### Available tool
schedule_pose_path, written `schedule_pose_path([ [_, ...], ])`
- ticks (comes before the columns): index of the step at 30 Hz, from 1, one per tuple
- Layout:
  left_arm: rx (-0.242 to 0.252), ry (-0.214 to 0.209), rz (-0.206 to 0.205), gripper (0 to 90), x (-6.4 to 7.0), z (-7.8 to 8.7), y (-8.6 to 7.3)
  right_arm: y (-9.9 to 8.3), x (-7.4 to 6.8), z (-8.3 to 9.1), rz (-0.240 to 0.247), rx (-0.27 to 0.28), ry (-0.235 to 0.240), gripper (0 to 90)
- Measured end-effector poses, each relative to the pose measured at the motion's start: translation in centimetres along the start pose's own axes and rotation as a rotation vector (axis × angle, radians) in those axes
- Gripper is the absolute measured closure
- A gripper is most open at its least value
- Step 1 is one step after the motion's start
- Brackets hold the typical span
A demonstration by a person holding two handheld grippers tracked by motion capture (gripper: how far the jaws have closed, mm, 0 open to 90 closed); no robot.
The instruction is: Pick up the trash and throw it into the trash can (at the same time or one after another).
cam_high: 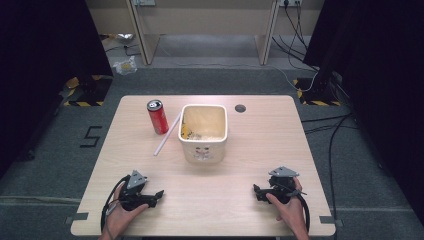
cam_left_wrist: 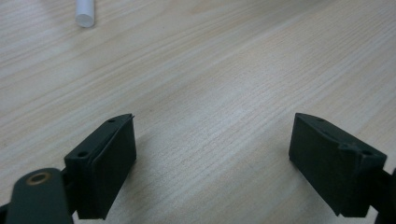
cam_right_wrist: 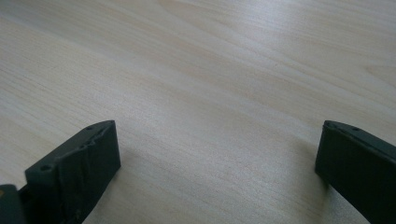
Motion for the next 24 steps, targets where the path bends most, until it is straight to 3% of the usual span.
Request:
schedule_pose_path([
  [14, -0.001, 0.006, 0.008, 15.4, -0.14, 0.01, 0.07, 0.01, 0.0, -0.01, -0.001, 0.0, -0.001, 0.1],
  [24, 0.032, 0.011, 0.037, 19.6, -0.76, 0.25, 0.83, 0.02, 0.04, -0.02, 0.004, -0.001, 0.002, 0.1],
])
Point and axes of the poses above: each handheld gripper's, and its own axes: z roughly backward along the jaws, y roughly out of its top, x roughly to its right, the point moved 6 cm from there along -z, roughly forward along the jaws
